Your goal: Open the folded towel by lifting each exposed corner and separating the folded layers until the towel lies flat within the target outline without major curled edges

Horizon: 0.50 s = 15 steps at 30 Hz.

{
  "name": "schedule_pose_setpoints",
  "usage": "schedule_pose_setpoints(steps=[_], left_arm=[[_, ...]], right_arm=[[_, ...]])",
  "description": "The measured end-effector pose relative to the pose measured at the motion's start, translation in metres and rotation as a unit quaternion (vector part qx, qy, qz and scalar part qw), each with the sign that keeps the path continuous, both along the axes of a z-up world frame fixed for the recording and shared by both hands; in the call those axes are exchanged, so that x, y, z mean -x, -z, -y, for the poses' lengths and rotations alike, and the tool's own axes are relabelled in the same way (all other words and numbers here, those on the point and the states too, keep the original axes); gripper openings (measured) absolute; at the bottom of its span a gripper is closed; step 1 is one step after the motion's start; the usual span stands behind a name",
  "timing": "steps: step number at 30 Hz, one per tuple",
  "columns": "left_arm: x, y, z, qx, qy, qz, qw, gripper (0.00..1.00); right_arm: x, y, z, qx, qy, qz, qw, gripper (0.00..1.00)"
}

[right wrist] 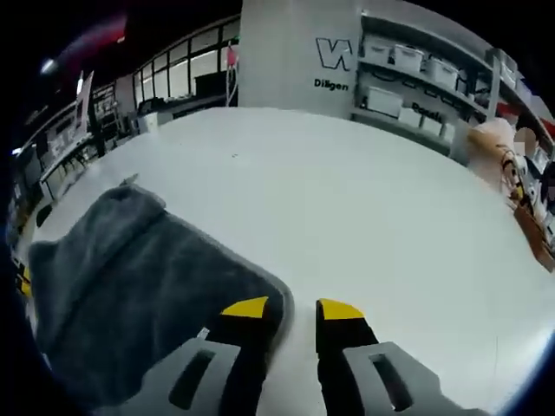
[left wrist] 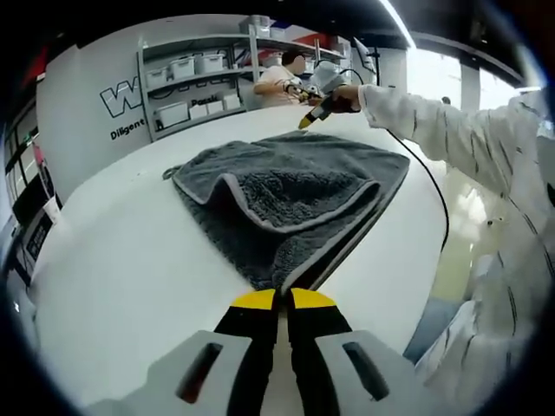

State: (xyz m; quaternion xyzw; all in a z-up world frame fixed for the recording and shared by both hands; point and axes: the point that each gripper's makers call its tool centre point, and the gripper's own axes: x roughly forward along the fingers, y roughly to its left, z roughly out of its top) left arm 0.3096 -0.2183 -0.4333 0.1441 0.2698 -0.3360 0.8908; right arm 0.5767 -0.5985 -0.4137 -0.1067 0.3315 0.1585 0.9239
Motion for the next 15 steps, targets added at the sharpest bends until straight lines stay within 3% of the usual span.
schedule_pose_setpoints(steps=[10, 15], left_arm=[[0.000, 0.001, 0.001, -0.002, 0.000, -0.006, 1.0000, 0.03], [-0.001, 0.001, 0.001, -0.003, 0.001, -0.007, 1.0000, 0.03]], right_arm=[[-0.018, 0.020, -0.003, -0.016, -0.007, -0.020, 0.9996, 0.00], [-0.021, 0.025, -0.002, -0.015, -0.008, -0.027, 0.9995, 0.00]])
